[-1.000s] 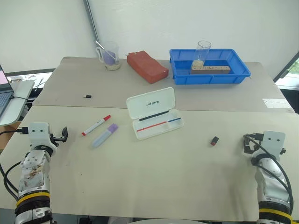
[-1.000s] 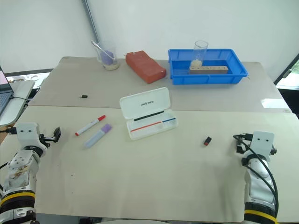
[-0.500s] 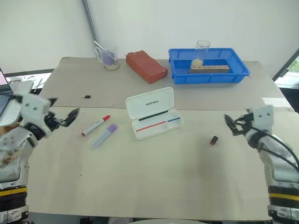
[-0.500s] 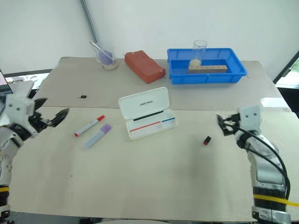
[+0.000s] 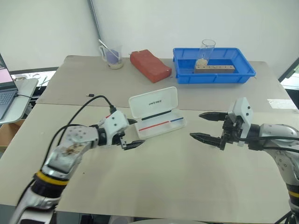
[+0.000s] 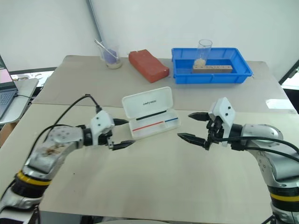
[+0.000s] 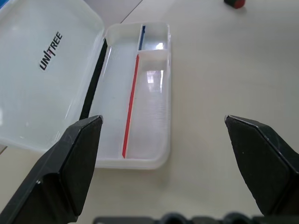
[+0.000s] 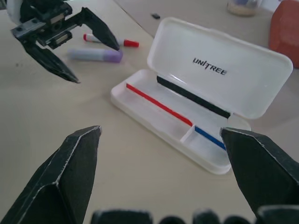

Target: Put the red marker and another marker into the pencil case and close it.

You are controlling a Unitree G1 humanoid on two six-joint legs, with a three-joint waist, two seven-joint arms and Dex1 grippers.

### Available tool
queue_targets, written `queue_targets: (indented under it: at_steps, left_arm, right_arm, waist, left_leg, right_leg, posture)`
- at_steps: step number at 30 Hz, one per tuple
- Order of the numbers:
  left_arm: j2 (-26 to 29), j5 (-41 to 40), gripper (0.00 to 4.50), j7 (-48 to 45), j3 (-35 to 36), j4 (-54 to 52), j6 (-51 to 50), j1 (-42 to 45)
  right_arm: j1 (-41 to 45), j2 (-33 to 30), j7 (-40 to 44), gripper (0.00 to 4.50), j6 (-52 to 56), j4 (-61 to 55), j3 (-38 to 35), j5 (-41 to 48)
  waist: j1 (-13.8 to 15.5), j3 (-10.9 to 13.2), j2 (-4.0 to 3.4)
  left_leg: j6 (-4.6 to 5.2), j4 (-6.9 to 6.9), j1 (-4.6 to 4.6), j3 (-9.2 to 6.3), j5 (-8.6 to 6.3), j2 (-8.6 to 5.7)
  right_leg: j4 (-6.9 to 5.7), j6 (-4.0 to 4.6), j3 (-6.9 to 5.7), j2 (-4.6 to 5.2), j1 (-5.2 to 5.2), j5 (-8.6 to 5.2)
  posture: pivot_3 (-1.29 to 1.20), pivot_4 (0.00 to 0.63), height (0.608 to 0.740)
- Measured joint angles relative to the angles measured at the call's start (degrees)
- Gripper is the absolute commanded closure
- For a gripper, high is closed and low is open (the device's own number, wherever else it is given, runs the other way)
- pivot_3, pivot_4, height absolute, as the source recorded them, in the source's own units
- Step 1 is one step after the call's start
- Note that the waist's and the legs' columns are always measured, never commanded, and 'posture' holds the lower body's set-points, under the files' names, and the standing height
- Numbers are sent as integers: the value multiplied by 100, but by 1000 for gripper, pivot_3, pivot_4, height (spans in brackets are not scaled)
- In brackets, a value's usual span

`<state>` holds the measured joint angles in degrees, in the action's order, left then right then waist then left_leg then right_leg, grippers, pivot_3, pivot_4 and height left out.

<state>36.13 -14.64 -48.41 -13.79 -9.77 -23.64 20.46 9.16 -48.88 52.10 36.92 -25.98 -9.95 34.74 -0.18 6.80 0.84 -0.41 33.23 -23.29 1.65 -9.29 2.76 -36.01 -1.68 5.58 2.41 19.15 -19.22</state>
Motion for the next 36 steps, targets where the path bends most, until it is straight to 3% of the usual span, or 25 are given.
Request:
queue_targets:
  at_steps: [19,22,29,36]
  left_arm:
    - [-641,1125,37,-232,-783,1042,462,407]
    - [-667,1222,900,-243,-791,1086,573,410]
    - [-710,1470,4301,-250,-831,1344,764,558]
    - [-688,1475,4455,-302,-748,1350,733,565]
  right_arm:
    - [-579,29,-945,0,588,-962,-495,428]
    - [-716,32,-968,0,586,-964,-515,432]
    - [-709,77,-1000,0,566,-957,-514,431]
    - [-705,81,-961,0,487,-945,-511,422]
  waist:
    - [-48,13,22]
    - [-52,13,21]
    - [-53,12,19]
    - [-54,11,17]
  left_leg:
    - [0,8,0,-8,0,-2]
    - [0,10,1,-8,0,-2]
    - [0,12,2,-8,0,-2]
    - [1,14,2,-9,0,-2]
  right_leg:
    - [-6,-4,-1,-3,-4,-1]
    - [-7,-5,-1,-3,-5,-1]
    - [-8,-6,-1,-4,-6,-2]
    - [-9,-6,-1,-6,-6,-2]
  posture:
    - [0,150,740]
    - [0,150,740]
    - [0,150,740]
    - [0,150,740]
